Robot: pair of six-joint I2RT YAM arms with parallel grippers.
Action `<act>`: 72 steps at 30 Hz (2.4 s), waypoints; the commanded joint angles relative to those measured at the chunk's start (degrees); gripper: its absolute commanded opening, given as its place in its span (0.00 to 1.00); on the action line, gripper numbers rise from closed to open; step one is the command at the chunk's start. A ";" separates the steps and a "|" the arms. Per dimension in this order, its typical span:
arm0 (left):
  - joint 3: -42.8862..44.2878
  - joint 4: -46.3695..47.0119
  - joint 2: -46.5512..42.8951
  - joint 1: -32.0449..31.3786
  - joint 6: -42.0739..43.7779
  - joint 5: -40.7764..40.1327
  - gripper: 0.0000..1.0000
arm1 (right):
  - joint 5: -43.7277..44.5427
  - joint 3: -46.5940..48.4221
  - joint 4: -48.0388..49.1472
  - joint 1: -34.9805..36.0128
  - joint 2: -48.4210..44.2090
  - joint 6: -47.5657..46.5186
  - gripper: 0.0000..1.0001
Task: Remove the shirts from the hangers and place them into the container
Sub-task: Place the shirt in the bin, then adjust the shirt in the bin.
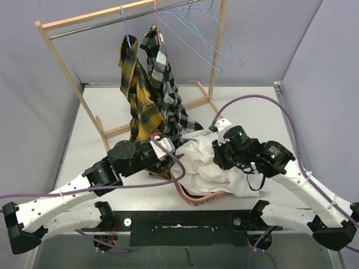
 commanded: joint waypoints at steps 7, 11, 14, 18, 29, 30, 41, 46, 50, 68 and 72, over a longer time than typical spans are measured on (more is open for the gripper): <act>1.35 2.58 1.18 0.22 -0.19 1.06 0.58 | 1.88 -15.28 11.99 0.32 4.83 4.74 0.04; 1.37 2.59 1.35 0.09 -0.19 1.18 0.58 | 0.61 -18.62 17.07 0.16 8.05 6.74 0.04; 1.39 2.50 1.46 0.06 -0.25 1.43 0.58 | 0.92 -20.33 18.40 -0.09 11.27 8.04 0.04; 1.52 2.34 1.48 0.05 -0.36 1.57 0.58 | 1.68 -23.71 21.11 -0.83 15.59 9.43 0.04; 1.56 2.41 1.81 -0.05 -0.50 1.76 0.58 | 0.96 -27.66 25.58 -10.25 16.99 8.54 0.06; 1.64 2.41 1.86 -0.07 -0.65 1.90 0.58 | 1.22 -26.76 24.82 -10.30 16.32 8.16 0.07; 1.70 2.32 2.04 -0.38 -0.71 1.89 0.58 | 3.06 -10.53 11.94 -7.08 4.26 5.21 0.58; 1.62 2.32 2.10 -0.56 -0.71 1.68 0.58 | 5.55 -2.54 5.08 -5.82 -1.74 5.65 0.65; 1.59 2.32 2.34 -0.64 -0.67 1.49 0.58 | 11.90 -0.57 -1.84 -5.83 -8.28 8.74 0.69; 1.88 1.96 4.27 -0.96 -1.11 1.97 0.58 | 17.67 -10.23 -16.59 -5.83 -21.59 23.53 0.74; 2.03 1.91 4.36 -1.09 -1.15 1.97 0.58 | 19.09 -10.96 -15.92 -5.89 -17.88 25.96 0.76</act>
